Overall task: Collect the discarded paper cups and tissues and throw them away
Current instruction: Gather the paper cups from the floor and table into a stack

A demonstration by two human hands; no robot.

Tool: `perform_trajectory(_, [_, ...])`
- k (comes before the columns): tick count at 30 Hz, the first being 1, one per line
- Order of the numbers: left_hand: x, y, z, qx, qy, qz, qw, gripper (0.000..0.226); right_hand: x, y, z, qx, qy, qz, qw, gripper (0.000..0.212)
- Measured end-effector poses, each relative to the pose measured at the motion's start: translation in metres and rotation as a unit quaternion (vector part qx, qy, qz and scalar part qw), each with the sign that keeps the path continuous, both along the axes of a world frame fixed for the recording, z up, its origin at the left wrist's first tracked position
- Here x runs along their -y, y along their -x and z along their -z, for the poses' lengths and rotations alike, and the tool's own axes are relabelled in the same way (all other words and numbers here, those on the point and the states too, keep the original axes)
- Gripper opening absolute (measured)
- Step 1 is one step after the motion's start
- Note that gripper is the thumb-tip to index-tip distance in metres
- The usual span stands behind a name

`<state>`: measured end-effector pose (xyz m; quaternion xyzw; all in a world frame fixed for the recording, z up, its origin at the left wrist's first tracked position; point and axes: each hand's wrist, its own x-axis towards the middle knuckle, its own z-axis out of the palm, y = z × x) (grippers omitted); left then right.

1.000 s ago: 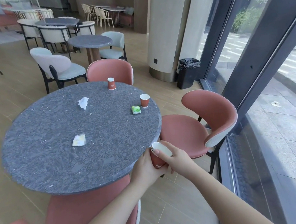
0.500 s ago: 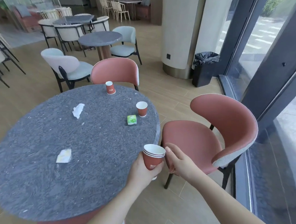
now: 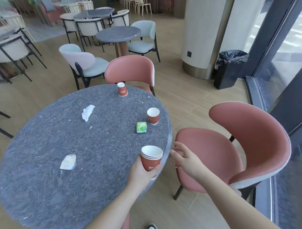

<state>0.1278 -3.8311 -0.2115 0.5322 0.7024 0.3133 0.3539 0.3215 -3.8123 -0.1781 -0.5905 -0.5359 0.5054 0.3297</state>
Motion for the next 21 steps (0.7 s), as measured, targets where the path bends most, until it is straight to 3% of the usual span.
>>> perform_trajectory(13, [-0.119, 0.048, 0.019, 0.035, 0.007, -0.018, 0.999, 0.055, -0.145, 0.035, 0.013, 0.142, -0.008, -0.048, 0.989, 0.052])
perform_trajectory(21, [-0.152, 0.063, 0.022, 0.023, 0.023, -0.028, 0.999, 0.058, -0.205, 0.042, 0.034, 0.225, -0.024, -0.074, 0.971, 0.069])
